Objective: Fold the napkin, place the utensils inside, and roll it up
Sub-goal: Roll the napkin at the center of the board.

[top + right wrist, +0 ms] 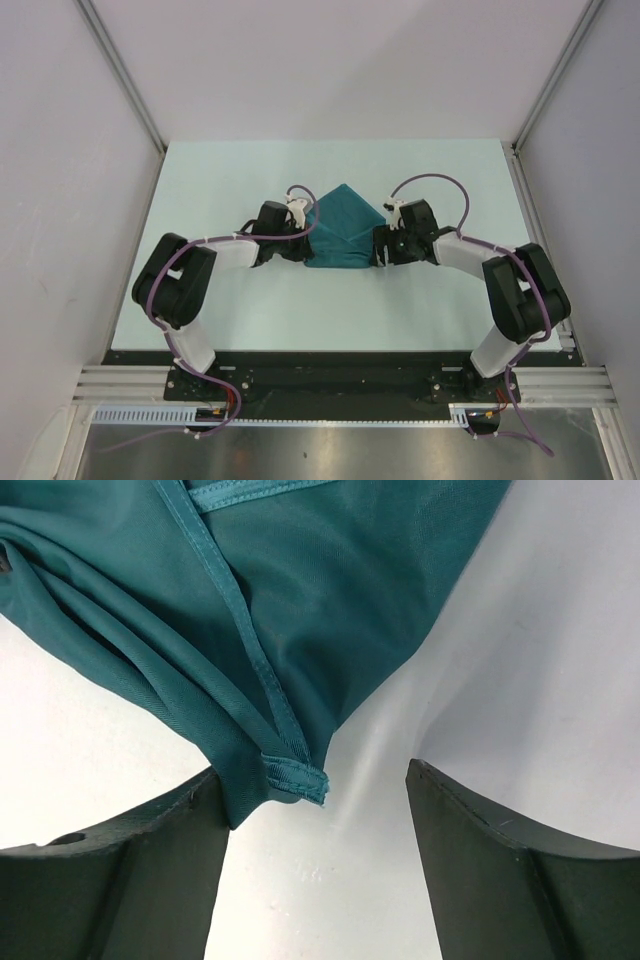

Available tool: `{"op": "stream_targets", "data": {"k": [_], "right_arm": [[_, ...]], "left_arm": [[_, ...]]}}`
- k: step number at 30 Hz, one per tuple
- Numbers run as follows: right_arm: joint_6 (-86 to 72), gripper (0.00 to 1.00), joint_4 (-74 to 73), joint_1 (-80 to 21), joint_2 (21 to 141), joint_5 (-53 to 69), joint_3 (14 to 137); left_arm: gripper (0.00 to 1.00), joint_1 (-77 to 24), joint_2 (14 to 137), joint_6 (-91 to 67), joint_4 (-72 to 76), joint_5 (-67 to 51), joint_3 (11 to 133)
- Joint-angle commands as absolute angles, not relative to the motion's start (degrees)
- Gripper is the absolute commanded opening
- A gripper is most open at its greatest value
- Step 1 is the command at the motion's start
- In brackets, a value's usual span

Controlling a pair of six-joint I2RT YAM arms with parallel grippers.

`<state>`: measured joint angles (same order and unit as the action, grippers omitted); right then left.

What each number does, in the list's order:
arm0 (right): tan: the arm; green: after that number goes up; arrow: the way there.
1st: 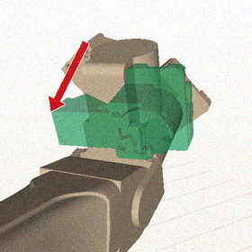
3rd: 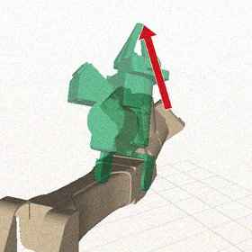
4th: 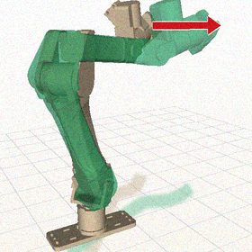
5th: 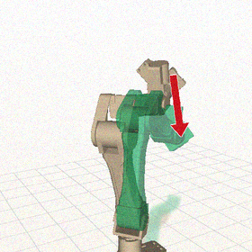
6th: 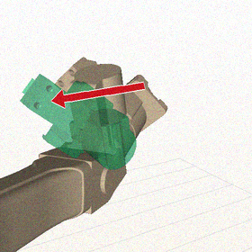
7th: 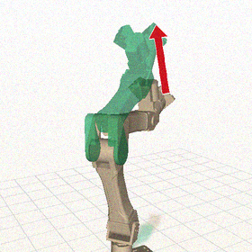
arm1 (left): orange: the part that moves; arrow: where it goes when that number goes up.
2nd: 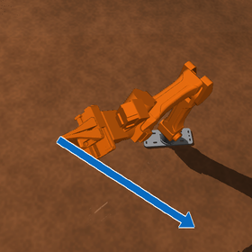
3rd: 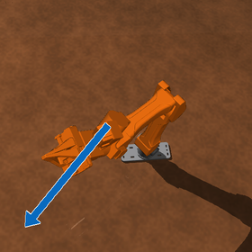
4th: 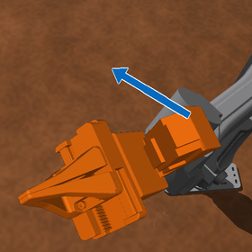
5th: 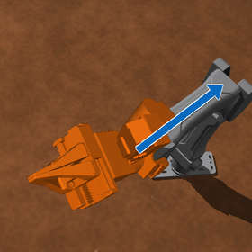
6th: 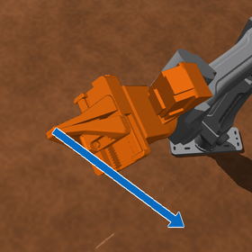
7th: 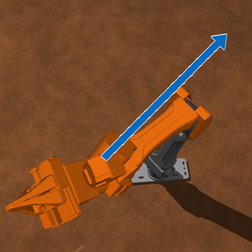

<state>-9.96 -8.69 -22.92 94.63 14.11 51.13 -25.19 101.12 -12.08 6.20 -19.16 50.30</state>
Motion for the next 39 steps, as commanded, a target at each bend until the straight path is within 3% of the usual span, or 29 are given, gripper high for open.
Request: {"op": "stream_targets", "data": {"k": [1, 14, 22, 29, 32, 39], "right_arm": [[-12.7, 0.73, -5.4, -22.1, 95.1, 15.2, 53.3], [-16.6, 0.69, -3.5, -19.9, 96.9, 15.2, 54.2], [-17.2, 0.48, -6.0, -19.8, 99.6, 14.6, 56.2], [-17.5, 0.36, -10.6, -19.8, 100.8, 12.5, 58.5], [-17.5, 0.33, -12.2, -19.8, 101.8, 12.5, 59.7], [-17.5, 0.31, -14.4, -20.4, 102.7, 11.7, 60.6]], "left_arm": [[0.00, -24.4, 102.2, -12.1, 4.4, -18.4, 51.6], [0.00, -24.4, 102.5, -12.1, 4.4, -18.5, 51.8], [0.00, -24.4, 102.4, -12.0, 4.4, -18.7, 51.8], [0.00, -24.4, 100.6, -13.2, 4.7, -18.2, 52.1], [0.05, -24.4, 99.4, -13.9, 4.7, -17.8, 52.4], [0.36, -24.4, 96.3, -14.7, 4.0, -15.4, 52.7]]}}
